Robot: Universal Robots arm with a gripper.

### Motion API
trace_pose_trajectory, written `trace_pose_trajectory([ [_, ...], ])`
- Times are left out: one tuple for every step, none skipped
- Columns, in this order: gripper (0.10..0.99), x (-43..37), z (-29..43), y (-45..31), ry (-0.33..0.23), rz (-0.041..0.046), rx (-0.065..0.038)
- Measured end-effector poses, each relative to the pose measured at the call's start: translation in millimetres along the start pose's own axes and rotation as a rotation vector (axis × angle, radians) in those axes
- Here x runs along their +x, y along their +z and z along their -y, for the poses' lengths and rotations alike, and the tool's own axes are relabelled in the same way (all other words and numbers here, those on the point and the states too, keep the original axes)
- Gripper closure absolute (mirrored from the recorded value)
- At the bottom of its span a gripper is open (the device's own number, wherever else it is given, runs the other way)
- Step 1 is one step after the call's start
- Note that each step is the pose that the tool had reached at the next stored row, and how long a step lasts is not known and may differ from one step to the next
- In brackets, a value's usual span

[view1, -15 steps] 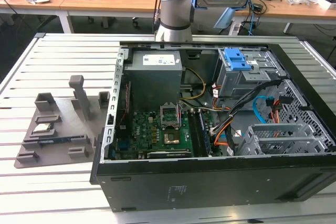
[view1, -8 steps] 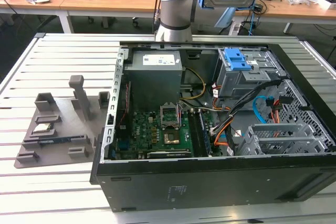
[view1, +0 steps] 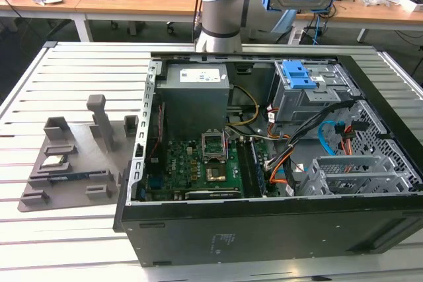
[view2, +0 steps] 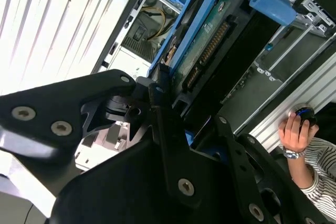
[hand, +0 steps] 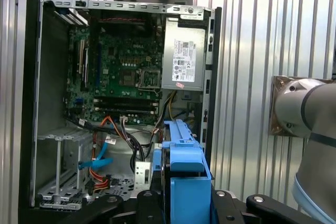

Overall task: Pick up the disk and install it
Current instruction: 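Pick up the disk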

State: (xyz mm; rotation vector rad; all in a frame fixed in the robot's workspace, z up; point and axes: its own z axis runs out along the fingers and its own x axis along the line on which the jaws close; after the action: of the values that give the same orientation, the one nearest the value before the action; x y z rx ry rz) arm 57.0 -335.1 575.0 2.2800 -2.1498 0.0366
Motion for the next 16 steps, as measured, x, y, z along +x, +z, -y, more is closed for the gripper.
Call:
trace_pose_trajectory([
  [0.722, 0.0, 2.0, 0.0, 0.0, 0.0, 0.0],
  [0.722, 0.1, 4.9, 0.1, 0.0, 0.0, 0.0],
  [0.722, 0.1, 7.1, 0.1, 0.0, 0.0, 0.0],
  [0.722, 0.2, 9.7, 0.1, 0.0, 0.0, 0.0],
  [0.722, 0.3, 11.7, 0.1, 0.0, 0.0, 0.0],
  [0.722, 0.4, 14.8, 0.2, 0.0, 0.0, 0.0],
  [0.722, 0.5, 17.2, 0.2, 0.0, -0.0001, 0.0],
  [0.722, 0.5, 18.9, 0.2, 0.0, 0.0, 0.0],
  [0.722, 0.6, 22.0, 0.3, 0.0, 0.0001, 0.0],
  [0.722, 0.7, 25.3, 0.3, 0.0, 0.0, 0.0],
  [0.722, 0.7, 26.8, 0.3, 0.0, 0.0, 0.0],
  [0.722, 0.8, 28.7, 0.3, 0.0, 0.0, 0.0],
  [0.722, 0.9, 30.6, 0.4, 0.0, 0.0001, 0.0],
  [0.722, 0.9, 31.3, 0.4, 0.0, 0.0001, 0.0],
  [0.722, 0.9, 31.4, 0.3, 0.0, -0.0001, 0.0],
  [0.722, 0.9, 31.5, 0.3, 0.0, -0.0001, 0.0],
])
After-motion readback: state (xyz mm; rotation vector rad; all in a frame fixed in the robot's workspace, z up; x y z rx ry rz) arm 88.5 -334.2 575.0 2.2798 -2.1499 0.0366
